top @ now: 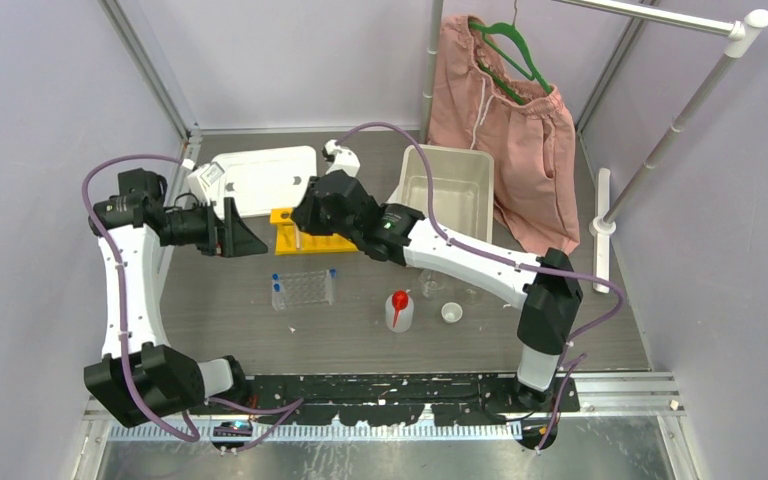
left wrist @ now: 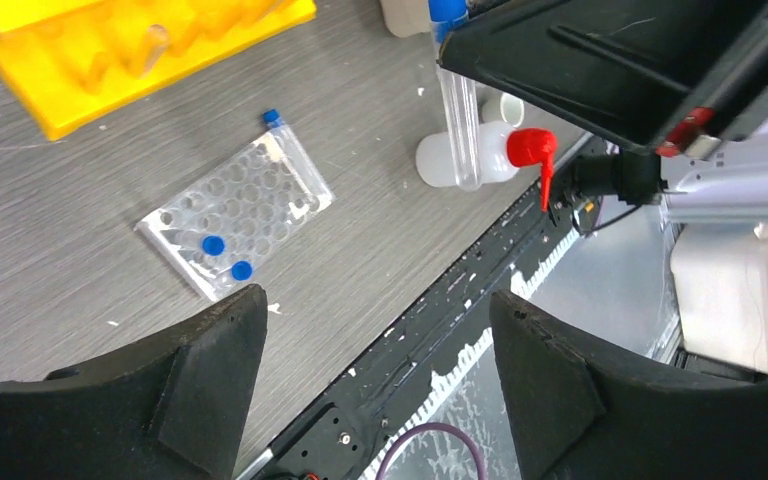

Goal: Organize the chemistry lab equipment

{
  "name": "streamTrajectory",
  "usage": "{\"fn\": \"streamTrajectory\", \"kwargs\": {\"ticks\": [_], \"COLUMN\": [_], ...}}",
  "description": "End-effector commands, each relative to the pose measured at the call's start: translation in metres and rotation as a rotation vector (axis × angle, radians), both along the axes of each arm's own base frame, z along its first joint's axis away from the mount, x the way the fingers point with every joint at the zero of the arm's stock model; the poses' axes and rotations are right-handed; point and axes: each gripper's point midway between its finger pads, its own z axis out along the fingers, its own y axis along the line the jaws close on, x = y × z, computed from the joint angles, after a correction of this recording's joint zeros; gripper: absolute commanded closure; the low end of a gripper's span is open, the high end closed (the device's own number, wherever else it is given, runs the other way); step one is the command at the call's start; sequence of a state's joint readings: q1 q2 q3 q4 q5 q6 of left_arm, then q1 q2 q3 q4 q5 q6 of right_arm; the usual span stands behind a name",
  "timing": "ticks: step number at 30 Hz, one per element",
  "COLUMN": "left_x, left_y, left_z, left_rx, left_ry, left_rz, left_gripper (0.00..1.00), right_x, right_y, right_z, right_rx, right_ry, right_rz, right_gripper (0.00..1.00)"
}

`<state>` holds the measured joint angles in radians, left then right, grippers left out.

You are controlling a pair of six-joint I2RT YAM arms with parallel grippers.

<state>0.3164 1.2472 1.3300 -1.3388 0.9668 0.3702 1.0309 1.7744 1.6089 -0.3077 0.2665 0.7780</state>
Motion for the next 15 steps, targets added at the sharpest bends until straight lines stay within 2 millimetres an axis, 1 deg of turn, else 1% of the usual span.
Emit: {"fn": "streamTrajectory", "kwargs": {"ticks": [1,4,8,12,15], "left_x": [-0.012,-0.012,-0.011,-0.010,-0.008], "left_y": [-0.020,-0.022,-0.023,-0.023,-0.022], "left_z": [0.014,0.014,0.015,0.016,0.016], "left_rx": [-0.063,-0.073,-0.081,-0.086,-0.087], "left_ry": [-0.066,-0.057,-0.048,-0.041,-0.041], "left_rz": [-0.077,-0.084,-0.084,-0.083,-0.080], "left_gripper": [0.20,0.24,0.32,0.42,0.54], "right_x": [-0.010,-0.016,-0.026,-0.032,-0.032], "right_y": [0.041,0.061,0.077,0.084,0.085], "right_z": [0.079,0.095,0.104,0.105,0.102], "right_rx": [0.265,0.336,0.396,0.410,0.407], "right_ry": [-0.088,-0.080,-0.082,-0.082,-0.080], "right_rz": [0.058,0.098,0.134,0.151,0.148], "right_gripper": [0.99,0.99,0.99,0.99,0.99]}}
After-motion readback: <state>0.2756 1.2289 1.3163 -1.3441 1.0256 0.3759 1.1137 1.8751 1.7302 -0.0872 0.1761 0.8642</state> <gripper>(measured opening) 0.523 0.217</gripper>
